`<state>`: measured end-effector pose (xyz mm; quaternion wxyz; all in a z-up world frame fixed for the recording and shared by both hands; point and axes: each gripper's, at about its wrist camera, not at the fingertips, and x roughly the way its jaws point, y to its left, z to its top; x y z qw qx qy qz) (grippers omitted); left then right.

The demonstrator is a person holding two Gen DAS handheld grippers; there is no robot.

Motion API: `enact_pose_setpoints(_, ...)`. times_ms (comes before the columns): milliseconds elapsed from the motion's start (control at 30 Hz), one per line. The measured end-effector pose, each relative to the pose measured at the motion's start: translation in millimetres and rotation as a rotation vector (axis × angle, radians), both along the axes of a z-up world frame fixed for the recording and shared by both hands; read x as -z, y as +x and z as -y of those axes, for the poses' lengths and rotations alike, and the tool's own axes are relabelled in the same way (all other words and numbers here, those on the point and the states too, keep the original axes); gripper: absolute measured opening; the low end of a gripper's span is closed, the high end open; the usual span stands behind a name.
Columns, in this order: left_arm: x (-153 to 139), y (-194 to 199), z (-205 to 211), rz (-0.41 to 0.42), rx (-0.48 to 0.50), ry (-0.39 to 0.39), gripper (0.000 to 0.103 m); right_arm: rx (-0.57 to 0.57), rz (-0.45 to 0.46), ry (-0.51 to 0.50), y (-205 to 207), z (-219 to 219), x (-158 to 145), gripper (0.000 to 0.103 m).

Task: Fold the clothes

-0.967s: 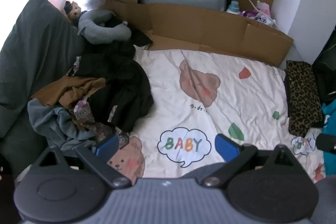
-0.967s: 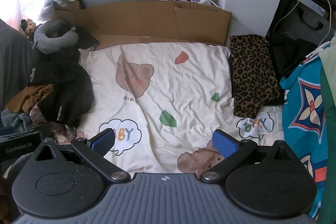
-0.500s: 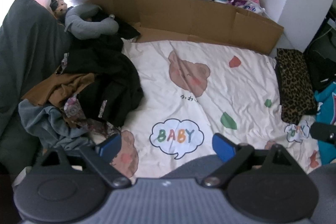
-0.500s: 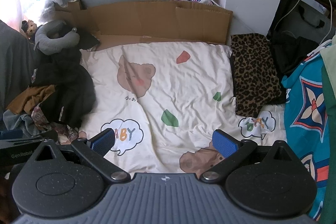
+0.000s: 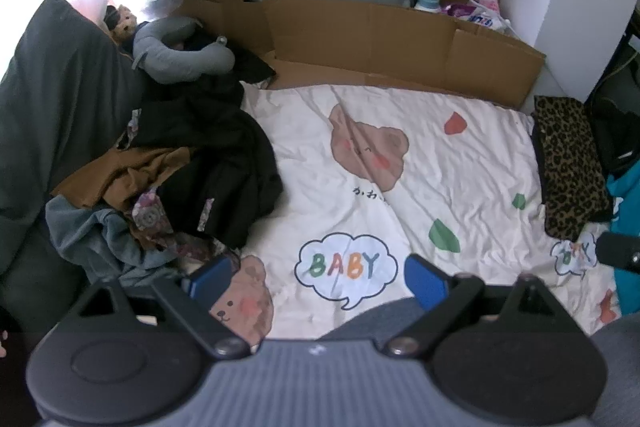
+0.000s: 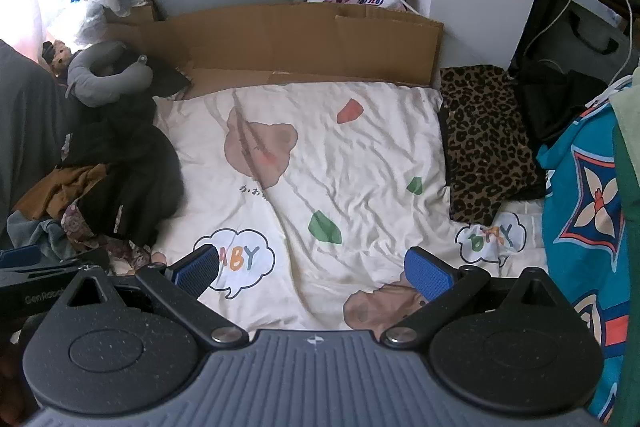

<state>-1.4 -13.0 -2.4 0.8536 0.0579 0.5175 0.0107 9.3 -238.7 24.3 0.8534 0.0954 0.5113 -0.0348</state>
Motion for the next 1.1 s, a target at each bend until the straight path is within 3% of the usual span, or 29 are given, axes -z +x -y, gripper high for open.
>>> enact_pose_setpoints(533, 0.4, 0.6, -5.4, -0.004, -0.008, -0.021, 0.093, -0.007, 0.009, 0.019, -1.0, 0.8, -0.5, 0.102)
enact_pose_setpoints(1100, -1.0, -2.9, 1.4, 0.017, -0.005, 0.006, 0.093, 0.004, 0.024, 0.018, -3.4, 1.8, -1.4, 0.102)
